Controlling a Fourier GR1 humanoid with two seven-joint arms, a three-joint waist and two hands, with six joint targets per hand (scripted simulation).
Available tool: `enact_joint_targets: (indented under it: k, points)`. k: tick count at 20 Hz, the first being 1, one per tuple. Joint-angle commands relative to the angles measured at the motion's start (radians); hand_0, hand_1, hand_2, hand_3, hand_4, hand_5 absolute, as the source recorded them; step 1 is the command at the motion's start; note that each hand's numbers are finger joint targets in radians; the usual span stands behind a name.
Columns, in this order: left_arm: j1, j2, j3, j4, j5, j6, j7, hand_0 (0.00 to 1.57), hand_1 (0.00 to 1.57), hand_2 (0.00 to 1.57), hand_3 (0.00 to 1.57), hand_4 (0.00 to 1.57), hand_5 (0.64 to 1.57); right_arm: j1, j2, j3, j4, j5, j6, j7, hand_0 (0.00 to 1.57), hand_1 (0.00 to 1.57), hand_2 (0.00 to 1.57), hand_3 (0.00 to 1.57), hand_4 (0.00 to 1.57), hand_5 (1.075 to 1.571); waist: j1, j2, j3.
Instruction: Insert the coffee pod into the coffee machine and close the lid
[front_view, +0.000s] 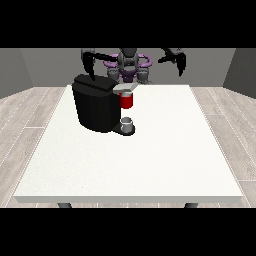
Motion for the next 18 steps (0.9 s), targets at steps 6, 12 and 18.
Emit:
enact_joint_targets:
  k: [6,12,18]
  points:
    - [0.054,0.027,0.008,-0.176,0.069,0.004,0.087,0.0,0.0,0.0,0.0,0.36,1.571,-0.129,0.009,0.049,0.041,0.023,-0.007,0.023,0.0,0.0,0.0,0.0,0.0,1.571,-0.033,0.053,-0.0003]
    - [0.095,0.037,-0.02,-0.279,0.063,0.021,0.13,0.0,0.0,0.0,0.0,0.37,1.571,-0.126,0.035,0.079,0.098,0.047,0.002,-0.043,0.0,0.0,0.0,0.0,0.07,1.571,-0.024,0.08,-0.0001]
    - [0.166,0.038,-0.037,-0.259,0.006,0.071,0.005,0.0,0.0,0.0,0.0,0.3,1.571,-0.222,0.0,0.069,0.099,0.04,0.026,-0.029,0.0,0.0,0.0,0.0,0.16,1.571,-0.045,0.135,-0.0004]
